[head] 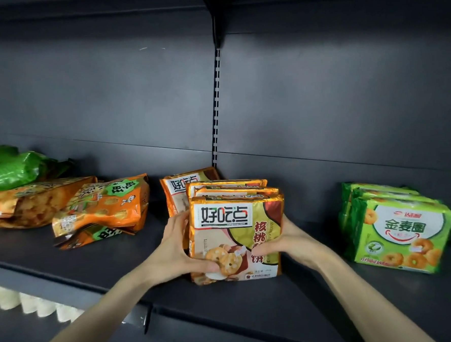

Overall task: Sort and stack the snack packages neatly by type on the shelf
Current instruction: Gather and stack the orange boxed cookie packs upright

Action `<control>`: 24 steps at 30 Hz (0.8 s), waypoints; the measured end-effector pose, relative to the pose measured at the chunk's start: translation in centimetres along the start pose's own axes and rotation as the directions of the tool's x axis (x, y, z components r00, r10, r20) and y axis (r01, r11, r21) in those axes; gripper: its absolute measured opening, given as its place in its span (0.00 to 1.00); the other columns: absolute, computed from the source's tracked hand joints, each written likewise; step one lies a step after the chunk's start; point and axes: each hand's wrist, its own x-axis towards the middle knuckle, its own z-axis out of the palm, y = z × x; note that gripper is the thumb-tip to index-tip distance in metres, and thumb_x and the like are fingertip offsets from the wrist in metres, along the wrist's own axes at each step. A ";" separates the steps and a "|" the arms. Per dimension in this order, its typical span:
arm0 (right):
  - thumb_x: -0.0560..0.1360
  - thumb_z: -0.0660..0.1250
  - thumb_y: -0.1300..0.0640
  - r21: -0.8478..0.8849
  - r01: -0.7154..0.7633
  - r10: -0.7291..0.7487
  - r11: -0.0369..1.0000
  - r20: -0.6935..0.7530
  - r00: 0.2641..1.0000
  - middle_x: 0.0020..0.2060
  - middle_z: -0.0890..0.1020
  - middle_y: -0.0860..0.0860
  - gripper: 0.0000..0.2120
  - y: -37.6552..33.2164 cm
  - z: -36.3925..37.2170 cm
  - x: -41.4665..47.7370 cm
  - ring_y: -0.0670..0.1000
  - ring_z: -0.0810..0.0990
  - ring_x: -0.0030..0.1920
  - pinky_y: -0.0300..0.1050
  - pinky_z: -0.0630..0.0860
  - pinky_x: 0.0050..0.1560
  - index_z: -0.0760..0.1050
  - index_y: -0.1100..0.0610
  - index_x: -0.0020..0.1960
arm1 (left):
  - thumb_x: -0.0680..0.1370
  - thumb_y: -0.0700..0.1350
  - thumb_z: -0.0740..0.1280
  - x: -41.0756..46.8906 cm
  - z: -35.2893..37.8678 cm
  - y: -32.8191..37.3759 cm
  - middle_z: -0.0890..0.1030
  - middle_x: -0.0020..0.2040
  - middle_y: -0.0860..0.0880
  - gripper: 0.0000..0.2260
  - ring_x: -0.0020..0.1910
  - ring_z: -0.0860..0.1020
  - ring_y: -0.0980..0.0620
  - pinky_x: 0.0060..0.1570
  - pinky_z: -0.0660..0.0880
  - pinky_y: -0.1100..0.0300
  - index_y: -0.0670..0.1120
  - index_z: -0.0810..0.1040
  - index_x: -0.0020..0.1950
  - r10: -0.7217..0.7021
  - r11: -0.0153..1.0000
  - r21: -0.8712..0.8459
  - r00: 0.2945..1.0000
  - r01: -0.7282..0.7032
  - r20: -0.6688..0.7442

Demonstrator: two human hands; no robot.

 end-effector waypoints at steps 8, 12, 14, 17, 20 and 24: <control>0.57 0.80 0.64 -0.007 -0.007 0.007 1.000 0.020 1.000 0.57 0.82 0.50 0.45 -1.0 0.4 3.4 0.50 0.81 0.57 0.56 0.75 0.62 0.64 0.48 0.68 | 0.44 0.74 0.73 1.2 -1.8 -0.6 0.38 0.76 0.58 0.49 0.76 0.39 0.55 0.75 0.49 0.43 0.77 0.45 0.56 -0.047 0.999 -0.021 0.996 0.046 -0.074; 0.55 0.79 0.62 0.007 -0.012 0.011 1.000 0.053 0.999 0.56 0.82 0.51 0.45 -1.4 0.9 5.2 0.51 0.81 0.57 0.53 0.76 0.61 0.64 0.49 0.68 | 0.45 0.72 0.75 1.8 -3.1 -1.6 0.43 0.77 0.55 0.55 0.76 0.47 0.56 0.74 0.54 0.53 0.71 0.43 0.62 -0.079 0.989 -0.129 0.996 0.072 -0.047; 0.56 0.79 0.63 0.008 -0.010 0.009 1.000 0.058 0.998 0.57 0.82 0.51 0.46 -1.2 0.9 5.5 0.51 0.81 0.57 0.52 0.75 0.61 0.64 0.49 0.69 | 0.45 0.74 0.73 2.1 -3.8 -2.3 0.44 0.77 0.56 0.57 0.74 0.45 0.61 0.72 0.53 0.58 0.62 0.52 0.69 -0.074 0.986 -0.153 0.997 0.070 -0.023; 0.57 0.78 0.65 -0.005 -0.016 0.017 1.000 0.055 0.998 0.57 0.82 0.50 0.46 -1.0 0.5 5.5 0.50 0.81 0.58 0.52 0.74 0.62 0.62 0.48 0.70 | 0.46 0.72 0.74 2.4 -4.2 -2.3 0.62 0.71 0.58 0.50 0.71 0.64 0.61 0.63 0.71 0.59 0.55 0.62 0.62 -0.041 0.960 -0.273 0.998 0.054 0.054; 0.59 0.77 0.67 -0.028 -0.019 0.020 0.999 0.051 0.999 0.58 0.81 0.50 0.46 -1.0 -0.3 5.0 0.50 0.81 0.58 0.50 0.75 0.60 0.60 0.46 0.70 | 0.48 0.68 0.77 2.8 -3.4 -2.1 0.72 0.63 0.56 0.49 0.61 0.74 0.64 0.54 0.76 0.63 0.55 0.60 0.62 -0.022 0.953 -0.298 0.995 0.050 0.099; 0.59 0.77 0.67 -0.059 -0.030 0.030 0.998 0.008 1.000 0.57 0.82 0.48 0.45 -1.2 -2.0 3.6 0.49 0.81 0.57 0.45 0.77 0.55 0.61 0.46 0.69 | 0.59 0.57 0.80 3.9 -1.7 -1.4 0.65 0.64 0.65 0.49 0.58 0.66 0.79 0.57 0.68 0.76 0.55 0.52 0.70 0.037 0.975 -0.224 0.987 -0.001 0.154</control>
